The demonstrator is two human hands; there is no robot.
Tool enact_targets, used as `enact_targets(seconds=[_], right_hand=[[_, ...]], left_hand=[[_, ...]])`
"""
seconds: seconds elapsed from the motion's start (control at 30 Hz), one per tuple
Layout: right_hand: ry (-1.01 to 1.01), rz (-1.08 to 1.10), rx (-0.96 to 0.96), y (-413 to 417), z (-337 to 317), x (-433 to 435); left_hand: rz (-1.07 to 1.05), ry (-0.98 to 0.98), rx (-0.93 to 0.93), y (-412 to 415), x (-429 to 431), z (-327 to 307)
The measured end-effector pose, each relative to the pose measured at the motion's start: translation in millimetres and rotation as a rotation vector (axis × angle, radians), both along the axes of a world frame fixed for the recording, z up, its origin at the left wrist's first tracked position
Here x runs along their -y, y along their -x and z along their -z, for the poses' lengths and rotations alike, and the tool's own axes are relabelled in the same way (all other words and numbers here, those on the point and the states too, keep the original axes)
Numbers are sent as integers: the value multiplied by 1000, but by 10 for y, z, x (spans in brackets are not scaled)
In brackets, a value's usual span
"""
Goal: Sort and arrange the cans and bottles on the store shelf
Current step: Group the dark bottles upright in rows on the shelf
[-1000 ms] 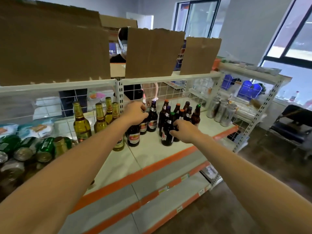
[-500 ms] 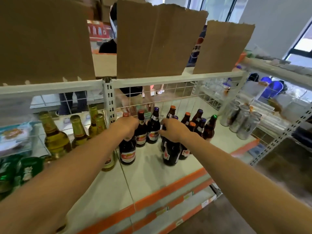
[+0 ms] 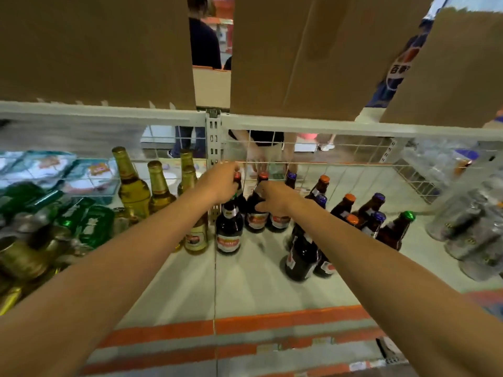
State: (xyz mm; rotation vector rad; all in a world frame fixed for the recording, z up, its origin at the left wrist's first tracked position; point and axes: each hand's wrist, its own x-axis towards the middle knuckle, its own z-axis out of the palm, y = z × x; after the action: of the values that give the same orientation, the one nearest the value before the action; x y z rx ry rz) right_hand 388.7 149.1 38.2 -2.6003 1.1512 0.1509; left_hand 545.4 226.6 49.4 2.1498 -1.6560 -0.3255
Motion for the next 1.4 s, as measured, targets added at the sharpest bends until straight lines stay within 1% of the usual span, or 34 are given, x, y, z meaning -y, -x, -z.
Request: enact_targets(seconds=[0.1, 0.17, 0.23, 0.33, 0.43, 0.53, 0.6, 0.83, 0.93, 1.03, 1.1, 1.27, 1.4], right_hand=[[-23, -69, 106, -129, 38, 0], [-57, -126, 182, -205, 69, -36], [-92, -174, 215, -265, 129, -88], [-87, -169, 256, -353, 260, -116], [-45, -161, 282, -403, 284, -92], [-10, -218, 214, -379, 211, -40], [-4, -227, 180, -319, 179, 6], [14, -178, 113, -81, 139, 249], [40, -187, 133, -7, 146, 320], [6, -183, 137, 35, 160, 320], [-3, -158, 131, 86, 122, 319], [-11, -130, 41, 388, -32, 361], [19, -137, -54, 741, -135, 355]], left_hand=[[-220, 22, -158, 93, -220, 322], [-294, 38, -267, 196, -355, 556], [-340, 28, -324, 300, -463, 795], [-372, -39, -361, 411, -528, 1081], [-360, -30, -428, 396, -454, 1300], [-413, -54, -498, 388, -412, 1416], [-409, -55, -543, 436, -397, 1500], [-340, -23, -524, 653, -84, 1631], [-348, 0, -566, 697, -9, 1648], [-332, 16, -618, 678, -37, 1732], [-340, -7, -637, 666, -80, 1753], [-359, -165, -569, 739, -139, 1717], [-310, -401, -486, 926, -202, 1716]])
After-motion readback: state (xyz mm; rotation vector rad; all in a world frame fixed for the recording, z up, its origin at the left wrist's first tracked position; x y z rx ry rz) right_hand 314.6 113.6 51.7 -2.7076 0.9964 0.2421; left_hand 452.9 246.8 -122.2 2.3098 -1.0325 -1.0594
